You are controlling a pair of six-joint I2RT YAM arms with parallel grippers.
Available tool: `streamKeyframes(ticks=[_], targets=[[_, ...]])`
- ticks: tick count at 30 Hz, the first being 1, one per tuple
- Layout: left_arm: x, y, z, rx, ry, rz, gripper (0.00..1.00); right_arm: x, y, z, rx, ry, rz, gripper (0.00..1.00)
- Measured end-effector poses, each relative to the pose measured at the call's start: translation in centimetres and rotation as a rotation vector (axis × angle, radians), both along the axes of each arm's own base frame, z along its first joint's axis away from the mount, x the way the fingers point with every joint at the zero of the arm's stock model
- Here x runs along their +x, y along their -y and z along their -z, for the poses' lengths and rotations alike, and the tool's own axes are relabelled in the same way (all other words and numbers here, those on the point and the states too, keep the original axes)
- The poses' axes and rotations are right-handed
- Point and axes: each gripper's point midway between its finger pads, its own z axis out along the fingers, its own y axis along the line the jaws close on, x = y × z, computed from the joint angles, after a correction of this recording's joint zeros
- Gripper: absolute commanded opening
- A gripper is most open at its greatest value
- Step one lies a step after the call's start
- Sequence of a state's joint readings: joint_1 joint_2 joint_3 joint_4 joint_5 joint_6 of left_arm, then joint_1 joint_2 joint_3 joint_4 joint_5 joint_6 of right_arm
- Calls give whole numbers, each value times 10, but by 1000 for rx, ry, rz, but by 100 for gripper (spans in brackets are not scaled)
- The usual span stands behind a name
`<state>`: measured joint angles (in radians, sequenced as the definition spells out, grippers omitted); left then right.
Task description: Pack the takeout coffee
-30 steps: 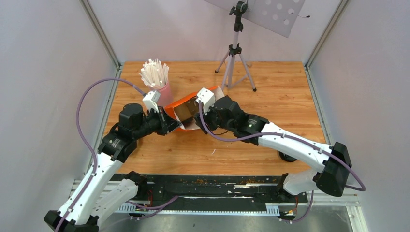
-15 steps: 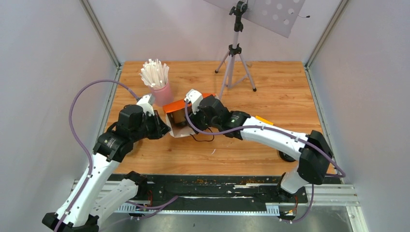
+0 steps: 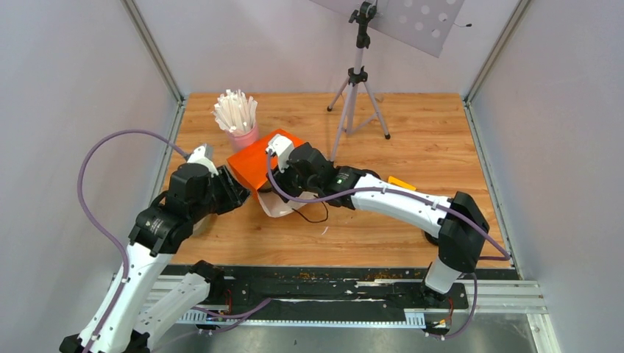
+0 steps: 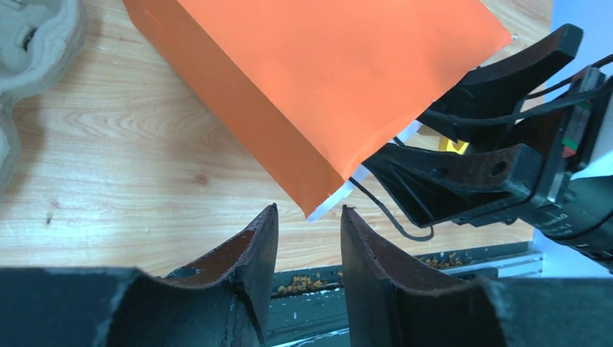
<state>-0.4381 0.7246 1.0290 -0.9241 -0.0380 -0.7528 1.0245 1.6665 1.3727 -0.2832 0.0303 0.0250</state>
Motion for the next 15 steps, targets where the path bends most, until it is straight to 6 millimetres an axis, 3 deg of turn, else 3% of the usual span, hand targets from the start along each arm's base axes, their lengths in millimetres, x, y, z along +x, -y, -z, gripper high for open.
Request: streamKeyframes(ticks=[8, 15], targets=[[-3, 3, 16, -50, -9, -21, 60, 6, -17, 5, 24, 13, -10, 53], [-3, 5, 25, -74, 8, -14, 67, 19, -40, -18, 85, 49, -11, 54]])
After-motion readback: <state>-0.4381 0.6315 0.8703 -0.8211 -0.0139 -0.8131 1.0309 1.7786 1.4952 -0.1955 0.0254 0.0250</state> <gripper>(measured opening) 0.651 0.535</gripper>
